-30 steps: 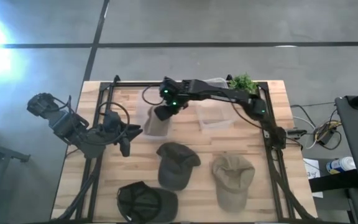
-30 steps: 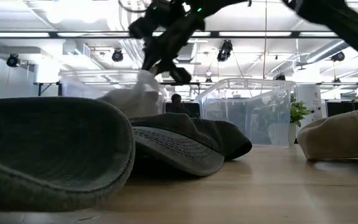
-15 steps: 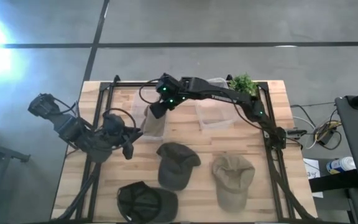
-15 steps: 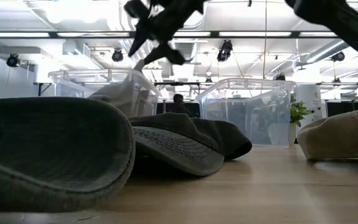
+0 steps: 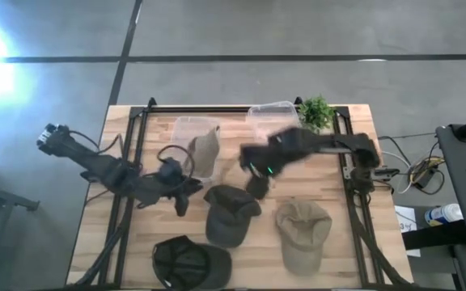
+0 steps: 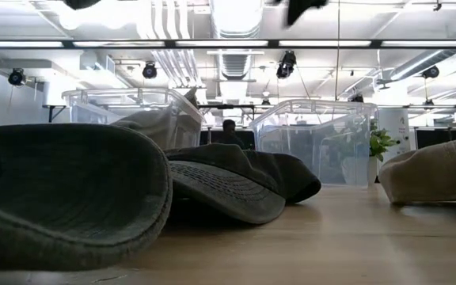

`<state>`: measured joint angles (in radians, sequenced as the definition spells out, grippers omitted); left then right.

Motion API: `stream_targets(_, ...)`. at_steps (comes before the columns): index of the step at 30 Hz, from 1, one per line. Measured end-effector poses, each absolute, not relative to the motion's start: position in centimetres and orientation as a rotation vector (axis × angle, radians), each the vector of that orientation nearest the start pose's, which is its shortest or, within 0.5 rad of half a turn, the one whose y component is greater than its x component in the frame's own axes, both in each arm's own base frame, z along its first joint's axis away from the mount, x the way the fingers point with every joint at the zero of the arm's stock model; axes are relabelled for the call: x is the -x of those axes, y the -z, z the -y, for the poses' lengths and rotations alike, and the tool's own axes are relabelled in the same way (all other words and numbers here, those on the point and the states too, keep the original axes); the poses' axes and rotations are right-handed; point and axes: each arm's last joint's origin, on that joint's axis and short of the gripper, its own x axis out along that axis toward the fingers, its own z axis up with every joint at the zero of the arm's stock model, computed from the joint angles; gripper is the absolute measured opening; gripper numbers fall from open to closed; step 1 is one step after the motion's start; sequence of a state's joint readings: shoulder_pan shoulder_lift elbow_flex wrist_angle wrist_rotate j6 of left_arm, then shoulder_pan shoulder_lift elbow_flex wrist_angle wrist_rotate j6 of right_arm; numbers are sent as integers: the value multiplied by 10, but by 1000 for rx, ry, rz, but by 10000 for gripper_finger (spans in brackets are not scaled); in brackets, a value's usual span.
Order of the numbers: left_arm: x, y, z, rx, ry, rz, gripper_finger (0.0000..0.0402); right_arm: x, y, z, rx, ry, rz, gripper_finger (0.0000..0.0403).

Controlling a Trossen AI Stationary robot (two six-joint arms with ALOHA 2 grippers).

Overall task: Pick & Place hat
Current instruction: Put the brown cap into the left transparent bin

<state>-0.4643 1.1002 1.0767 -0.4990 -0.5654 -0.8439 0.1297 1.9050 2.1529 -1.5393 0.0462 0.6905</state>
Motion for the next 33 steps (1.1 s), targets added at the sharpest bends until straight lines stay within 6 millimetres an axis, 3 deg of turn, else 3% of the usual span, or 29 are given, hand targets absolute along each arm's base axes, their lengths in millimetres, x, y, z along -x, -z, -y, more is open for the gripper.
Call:
stream_targets(3,-230,-337,83,629,-128,-327,89,-327,-370,-73,-543,416,-1304,231)
stream_targets(5,-244,-329,81,654,-63,-312,89,-312,-355,-89,-578,470,-1354,231)
stream_targets(13,-292,-312,91,575,-9,-330,85,-253,-299,-160,-850,574,-1369,231)
stream_targets(16,-306,-308,96,526,-6,-390,85,-238,-267,-171,-927,719,-1340,231)
stream_targets(19,-314,-306,99,492,-25,-456,84,-231,-239,-169,-958,831,-1284,231)
stream_targets(24,-314,-311,102,478,-41,-523,84,-244,-188,-151,-1010,842,-1136,231)
stream_targets(27,-308,-318,103,501,-34,-511,84,-257,-166,-138,-1024,743,-1048,231)
stream_targets(30,-300,-328,102,528,-41,-474,84,-276,-151,-128,-990,535,-973,231)
stream_targets(33,-294,-333,101,528,-77,-460,84,-300,-149,-124,-976,220,-886,231)
